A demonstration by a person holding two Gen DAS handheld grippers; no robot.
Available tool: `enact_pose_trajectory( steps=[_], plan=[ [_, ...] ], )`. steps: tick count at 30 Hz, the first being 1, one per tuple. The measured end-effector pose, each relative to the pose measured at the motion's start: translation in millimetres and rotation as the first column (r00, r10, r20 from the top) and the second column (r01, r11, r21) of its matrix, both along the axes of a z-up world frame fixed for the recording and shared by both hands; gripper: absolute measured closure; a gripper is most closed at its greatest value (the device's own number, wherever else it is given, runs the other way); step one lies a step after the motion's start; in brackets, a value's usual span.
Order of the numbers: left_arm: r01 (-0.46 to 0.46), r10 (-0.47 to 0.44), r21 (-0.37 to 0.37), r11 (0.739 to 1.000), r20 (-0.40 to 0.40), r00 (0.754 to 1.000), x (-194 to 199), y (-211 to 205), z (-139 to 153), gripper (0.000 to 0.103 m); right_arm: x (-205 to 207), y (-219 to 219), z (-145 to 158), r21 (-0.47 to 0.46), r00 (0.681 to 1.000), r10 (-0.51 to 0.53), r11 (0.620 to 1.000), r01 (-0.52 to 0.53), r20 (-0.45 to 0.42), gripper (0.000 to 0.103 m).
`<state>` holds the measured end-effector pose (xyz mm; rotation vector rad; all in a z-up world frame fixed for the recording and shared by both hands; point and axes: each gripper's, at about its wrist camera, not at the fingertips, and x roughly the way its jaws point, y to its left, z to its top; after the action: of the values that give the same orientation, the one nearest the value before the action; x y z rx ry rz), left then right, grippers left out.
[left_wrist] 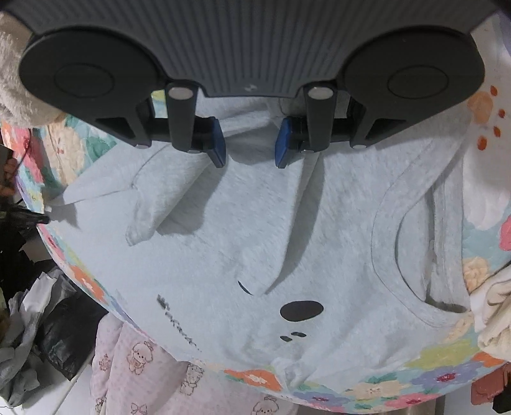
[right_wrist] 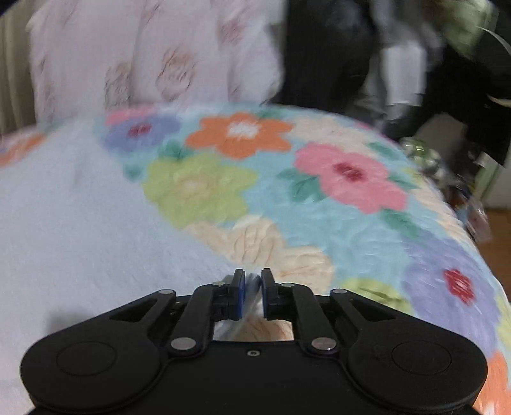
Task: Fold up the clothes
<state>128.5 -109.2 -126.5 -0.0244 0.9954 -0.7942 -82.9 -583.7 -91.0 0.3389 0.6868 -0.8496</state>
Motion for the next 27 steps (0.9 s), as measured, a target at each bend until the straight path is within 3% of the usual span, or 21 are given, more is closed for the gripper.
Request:
enact_pose_trajectory(
  steps=[2,3,4,5,8,12,14,15,18,20,23,24,25,26,27],
  plan=[
    [-0.002,0.002,-0.011,1.0,0.005,1.0,-2,1,2,0.073,6,28,22,0.036,0.995,0.078,0.996,-0.08,0.06,0.079],
    [-0.003,0.003,-0.016,1.0,0.007,1.0,-2,1,3,0.078,9,41,33,0.052,0.989,0.116,0.991,-0.121,0.091,0.069],
    [-0.001,0.001,-0.022,1.0,0.008,1.0,-3,2,3,0.097,11,60,41,0.063,0.976,0.182,0.98,-0.19,0.116,0.063],
    [0.008,-0.008,-0.03,1.0,0.007,1.0,-4,2,4,0.103,19,78,46,0.08,0.958,0.253,0.961,-0.264,0.132,0.054],
    [0.022,-0.021,-0.066,0.998,0.019,1.0,-10,4,10,0.103,48,130,55,0.145,0.882,0.435,0.875,-0.462,0.181,0.047],
    [0.011,-0.004,-0.102,0.995,0.069,0.998,-19,13,22,0.103,88,189,33,0.296,0.78,0.557,0.723,-0.624,0.285,0.045],
    [-0.009,0.018,-0.115,0.993,0.079,0.997,-19,18,26,0.103,109,208,17,0.36,0.753,0.581,0.661,-0.659,0.309,0.041],
    [-0.026,0.036,-0.111,0.993,0.086,0.996,-18,20,26,0.103,117,214,9,0.384,0.757,0.579,0.653,-0.652,0.302,0.041],
    [-0.067,0.077,-0.11,0.992,0.094,0.993,-11,24,25,0.09,140,224,-11,0.433,0.78,0.576,0.654,-0.62,0.245,0.04],
    [-0.078,0.089,-0.121,0.99,0.09,0.992,-4,26,23,0.059,146,228,-21,0.428,0.789,0.577,0.671,-0.606,0.212,0.036],
    [-0.13,0.15,-0.135,0.982,0.149,0.977,2,24,24,0.058,153,229,-34,0.473,0.791,0.578,0.649,-0.596,0.203,0.03],
    [-0.114,0.132,-0.129,0.985,0.139,0.981,5,20,21,0.058,153,228,-36,0.476,0.784,0.586,0.64,-0.603,0.205,0.03],
    [-0.087,0.101,-0.121,0.989,0.119,0.988,9,15,18,0.058,153,232,-36,0.46,0.765,0.607,0.629,-0.627,0.213,0.031],
    [-0.059,0.071,-0.113,0.992,0.1,0.993,14,10,14,0.059,152,236,-36,0.44,0.744,0.631,0.617,-0.653,0.221,0.051],
    [-0.017,0.021,-0.109,0.994,0.038,0.999,17,4,5,0.061,154,240,-36,0.436,0.711,0.664,0.583,-0.686,0.232,0.09]
  ],
)
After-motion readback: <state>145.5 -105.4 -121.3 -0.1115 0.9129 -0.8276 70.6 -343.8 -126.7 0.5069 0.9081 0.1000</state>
